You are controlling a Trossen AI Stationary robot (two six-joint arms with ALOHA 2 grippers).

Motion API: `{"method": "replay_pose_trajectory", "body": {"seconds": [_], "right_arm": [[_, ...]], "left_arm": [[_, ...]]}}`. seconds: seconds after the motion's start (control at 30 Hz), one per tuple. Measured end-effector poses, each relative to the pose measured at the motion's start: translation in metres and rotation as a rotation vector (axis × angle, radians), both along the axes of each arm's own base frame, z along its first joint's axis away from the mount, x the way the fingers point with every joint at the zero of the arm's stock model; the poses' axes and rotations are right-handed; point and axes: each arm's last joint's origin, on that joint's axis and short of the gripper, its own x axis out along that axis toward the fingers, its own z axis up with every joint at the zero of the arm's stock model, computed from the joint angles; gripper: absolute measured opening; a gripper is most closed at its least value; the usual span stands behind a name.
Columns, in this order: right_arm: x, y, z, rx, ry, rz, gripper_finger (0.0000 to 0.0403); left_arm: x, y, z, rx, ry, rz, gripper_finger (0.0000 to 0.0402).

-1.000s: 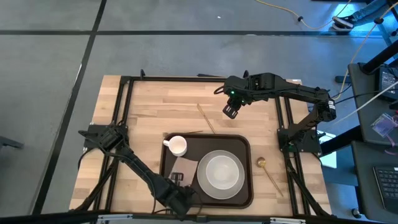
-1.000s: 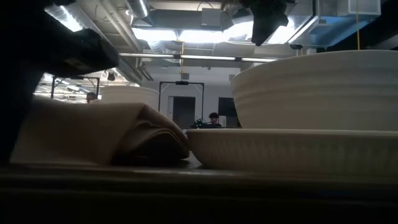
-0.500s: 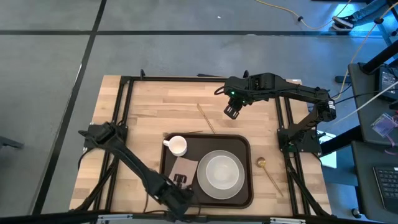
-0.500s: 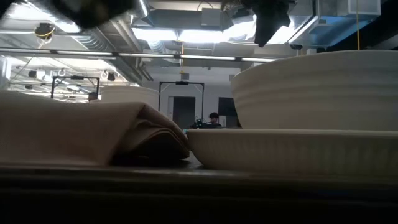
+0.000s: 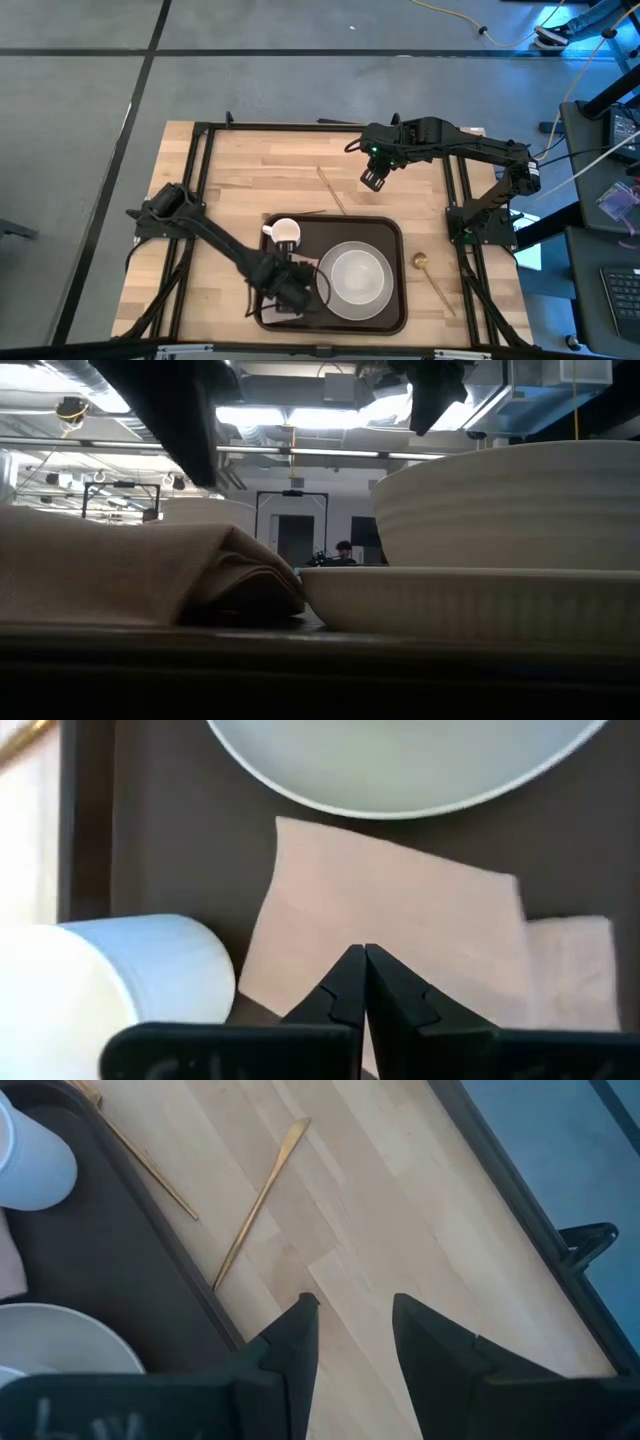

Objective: Set up tray
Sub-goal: Put the brown napkin on the black serving tray to the bottom of the white mug

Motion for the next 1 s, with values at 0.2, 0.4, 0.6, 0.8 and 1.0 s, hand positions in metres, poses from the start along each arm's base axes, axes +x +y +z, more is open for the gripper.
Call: {"method": "replay_pose_trajectory", "body": {"seconds": [0.2, 0.4, 0.6, 0.8, 1.0], "right_arm": [[0.0, 0.0, 0.0, 0.0, 0.0, -0.001, 0.0132], [0.0, 0.0, 0.0, -0.006, 0.0, -0.004, 0.0132], [0.0, -0.001, 0.0, -0.027, 0.001, -0.013, 0.0132], [0.0, -0.002, 0.001, -0.047, -0.003, -0.025, 0.0132], [0.002, -0.002, 0.001, -0.05, -0.022, -0.025, 0.0132]], "left_arm": [[0.002, 0.018, -0.031, -0.058, 0.052, 0.038, 0.0001], [-0.003, 0.028, -0.053, -0.077, 0.07, 0.073, 0.0001], [-0.013, 0.038, -0.071, -0.063, 0.12, 0.156, 0.0001], [-0.016, 0.04, -0.075, -0.065, 0.113, 0.226, 0.0002], [-0.017, 0.043, -0.075, -0.04, 0.086, 0.329, 0.0002]]}}
